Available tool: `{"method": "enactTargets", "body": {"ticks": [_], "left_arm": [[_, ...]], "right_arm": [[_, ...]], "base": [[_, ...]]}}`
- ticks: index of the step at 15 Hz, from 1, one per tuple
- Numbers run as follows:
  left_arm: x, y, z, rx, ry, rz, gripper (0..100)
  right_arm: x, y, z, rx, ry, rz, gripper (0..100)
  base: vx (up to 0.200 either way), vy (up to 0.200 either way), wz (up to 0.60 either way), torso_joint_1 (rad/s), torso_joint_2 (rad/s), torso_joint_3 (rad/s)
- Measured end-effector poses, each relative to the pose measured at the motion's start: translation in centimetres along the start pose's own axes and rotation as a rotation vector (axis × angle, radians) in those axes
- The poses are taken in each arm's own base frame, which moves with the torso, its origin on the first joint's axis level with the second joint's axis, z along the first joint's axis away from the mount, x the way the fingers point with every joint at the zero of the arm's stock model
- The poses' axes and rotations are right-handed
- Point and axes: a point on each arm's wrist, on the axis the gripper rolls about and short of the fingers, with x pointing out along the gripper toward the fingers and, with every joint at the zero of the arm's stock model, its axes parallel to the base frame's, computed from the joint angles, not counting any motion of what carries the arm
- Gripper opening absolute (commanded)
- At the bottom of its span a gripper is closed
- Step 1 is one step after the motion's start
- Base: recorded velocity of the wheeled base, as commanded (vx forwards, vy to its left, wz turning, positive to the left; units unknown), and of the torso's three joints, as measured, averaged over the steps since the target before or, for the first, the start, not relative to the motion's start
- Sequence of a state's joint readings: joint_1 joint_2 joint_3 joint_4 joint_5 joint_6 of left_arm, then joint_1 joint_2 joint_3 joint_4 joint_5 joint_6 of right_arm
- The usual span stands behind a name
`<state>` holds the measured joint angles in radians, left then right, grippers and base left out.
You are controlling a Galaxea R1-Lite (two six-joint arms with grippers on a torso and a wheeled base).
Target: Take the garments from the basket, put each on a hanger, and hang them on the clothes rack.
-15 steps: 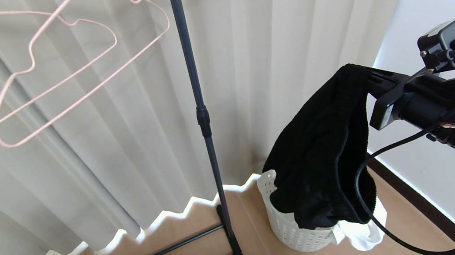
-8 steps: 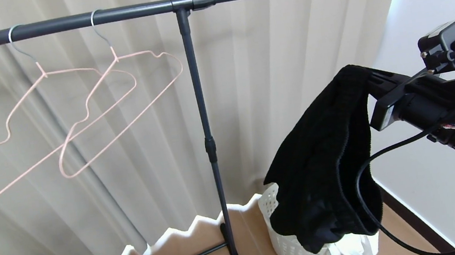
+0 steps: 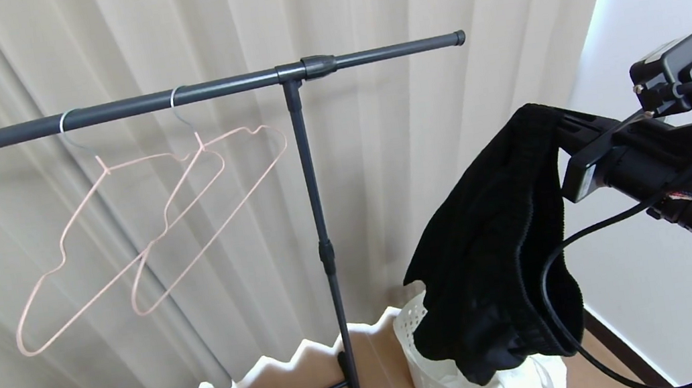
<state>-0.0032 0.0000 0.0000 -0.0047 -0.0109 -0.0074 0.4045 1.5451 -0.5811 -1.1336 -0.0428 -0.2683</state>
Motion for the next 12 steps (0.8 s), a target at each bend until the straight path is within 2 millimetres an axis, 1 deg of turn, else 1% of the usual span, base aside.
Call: {"method": "enactTargets", "body": {"ticks": [4,12], "left_arm": [[0.00,0.00,-0.01,0.000,0.001,0.001,100],[0.00,0.00,0.00,0.000,0.000,0.001,100]], "right_arm": [[-0.06,0.00,-0.02,0.001,0.001,0.001,0],[-0.32,0.01,-0.08,0.000,0.004,0.001,0]], "base": [[0.000,0.000,0.00,0.205,-0.49,-0.283],[0.000,0.000,0.00,0.165,-0.37,-0.212]]}}
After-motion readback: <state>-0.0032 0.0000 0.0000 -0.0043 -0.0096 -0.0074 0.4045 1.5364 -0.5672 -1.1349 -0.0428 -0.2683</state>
